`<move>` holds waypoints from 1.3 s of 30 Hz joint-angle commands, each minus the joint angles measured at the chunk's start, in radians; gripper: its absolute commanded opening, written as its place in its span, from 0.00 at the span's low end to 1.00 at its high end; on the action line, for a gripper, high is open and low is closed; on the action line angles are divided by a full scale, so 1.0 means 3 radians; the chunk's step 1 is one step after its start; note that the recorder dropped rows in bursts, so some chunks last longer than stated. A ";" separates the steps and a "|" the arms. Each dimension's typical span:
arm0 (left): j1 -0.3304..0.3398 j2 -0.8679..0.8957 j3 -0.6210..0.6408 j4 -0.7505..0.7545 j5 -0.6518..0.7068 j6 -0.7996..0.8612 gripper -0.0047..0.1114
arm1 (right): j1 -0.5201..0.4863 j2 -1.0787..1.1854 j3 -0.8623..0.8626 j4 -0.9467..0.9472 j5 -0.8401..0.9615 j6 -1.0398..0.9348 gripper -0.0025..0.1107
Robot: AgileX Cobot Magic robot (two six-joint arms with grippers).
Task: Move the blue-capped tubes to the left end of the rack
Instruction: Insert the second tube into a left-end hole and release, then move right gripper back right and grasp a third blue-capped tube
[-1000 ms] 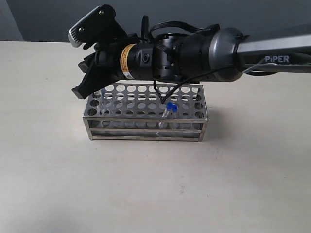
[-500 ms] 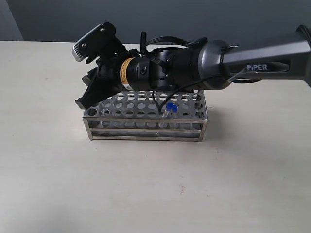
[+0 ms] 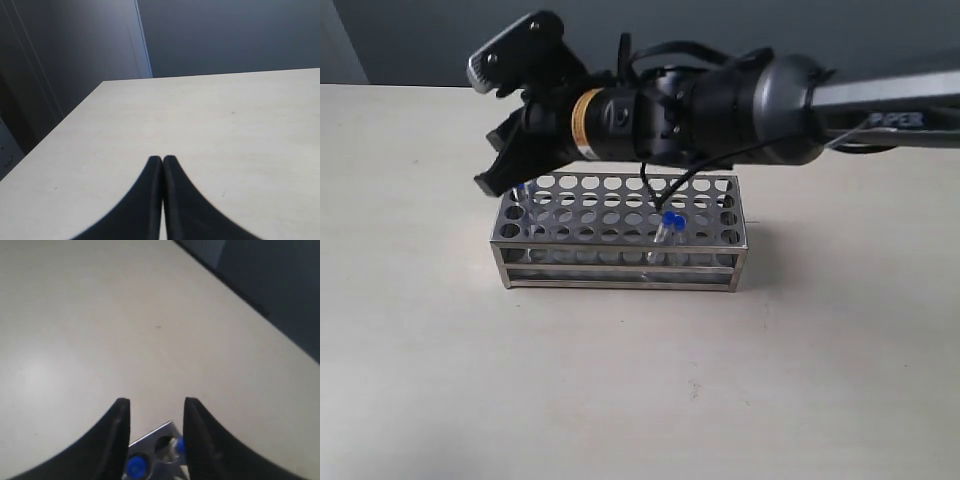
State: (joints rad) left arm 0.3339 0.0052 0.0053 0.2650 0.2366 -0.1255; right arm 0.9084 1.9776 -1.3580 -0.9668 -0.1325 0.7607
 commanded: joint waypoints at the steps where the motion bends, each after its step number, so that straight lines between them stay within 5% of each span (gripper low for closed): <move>1: -0.0022 -0.0017 -0.0018 0.0000 -0.0005 -0.0005 0.05 | 0.0001 -0.0483 -0.0002 -0.0031 0.0568 -0.0015 0.34; 9: -0.0022 -0.0017 -0.0018 0.0000 -0.0005 -0.0005 0.05 | -0.0125 -0.1451 0.0873 -0.0065 0.0538 0.0030 0.34; 20: -0.0022 -0.0017 -0.0018 0.0000 -0.0005 -0.0005 0.05 | -0.0625 -0.2093 0.2457 0.0641 -0.0079 -0.0012 0.34; 39: -0.0022 -0.0017 -0.0018 -0.0009 -0.0005 -0.0005 0.05 | -0.0659 -0.1410 0.2523 0.0640 -0.0416 -0.0081 0.34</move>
State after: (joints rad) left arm 0.3339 0.0052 0.0053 0.2650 0.2366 -0.1255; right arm 0.7159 1.5369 -0.6007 -0.7752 -0.2266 0.7556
